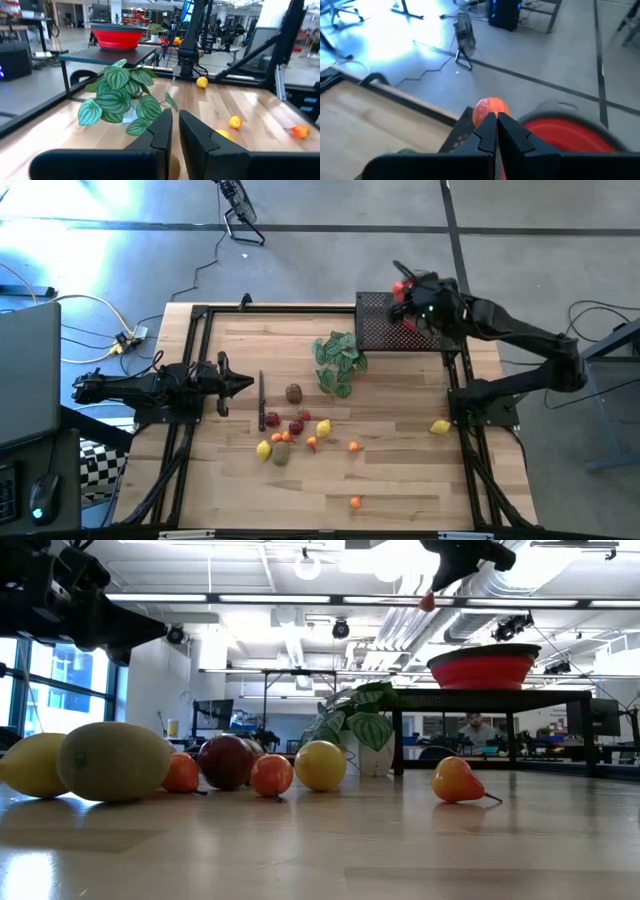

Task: Pick & Place Fruit
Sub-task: Put the orange pear into the red colander

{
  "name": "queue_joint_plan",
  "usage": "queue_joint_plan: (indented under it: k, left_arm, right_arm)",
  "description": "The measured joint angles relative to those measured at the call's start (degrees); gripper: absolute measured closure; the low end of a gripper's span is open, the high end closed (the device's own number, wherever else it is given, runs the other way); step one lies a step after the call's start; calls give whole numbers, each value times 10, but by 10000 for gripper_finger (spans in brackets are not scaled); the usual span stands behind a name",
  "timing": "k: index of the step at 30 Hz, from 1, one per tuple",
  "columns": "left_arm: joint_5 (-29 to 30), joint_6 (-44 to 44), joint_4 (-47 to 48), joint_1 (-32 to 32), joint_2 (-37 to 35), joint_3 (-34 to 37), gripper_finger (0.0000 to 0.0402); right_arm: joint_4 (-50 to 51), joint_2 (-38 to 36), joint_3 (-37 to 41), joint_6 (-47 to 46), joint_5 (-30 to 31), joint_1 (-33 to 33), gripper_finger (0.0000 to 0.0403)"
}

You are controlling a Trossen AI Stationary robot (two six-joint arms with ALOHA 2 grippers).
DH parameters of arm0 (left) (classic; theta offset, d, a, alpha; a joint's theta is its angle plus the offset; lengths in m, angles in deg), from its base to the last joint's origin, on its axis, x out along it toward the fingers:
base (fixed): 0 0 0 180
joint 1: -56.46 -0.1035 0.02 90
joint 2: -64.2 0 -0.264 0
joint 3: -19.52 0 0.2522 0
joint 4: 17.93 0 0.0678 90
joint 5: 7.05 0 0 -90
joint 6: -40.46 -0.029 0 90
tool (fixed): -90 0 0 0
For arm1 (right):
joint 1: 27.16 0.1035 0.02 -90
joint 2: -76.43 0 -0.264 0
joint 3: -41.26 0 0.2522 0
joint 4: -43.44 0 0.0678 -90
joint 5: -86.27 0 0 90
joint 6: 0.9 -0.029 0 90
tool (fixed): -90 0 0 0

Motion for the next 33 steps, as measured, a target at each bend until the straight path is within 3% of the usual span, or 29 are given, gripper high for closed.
queue_joint_plan:
  k: [18,33]
  left_arm:
    - [0,-14,0,0,0,0,368]
    - [8,-14,-1,0,0,0,368]
  right_arm:
    - [20,24,0,5,-100,-136,399]
    - [130,114,0,-27,-107,-193,399]
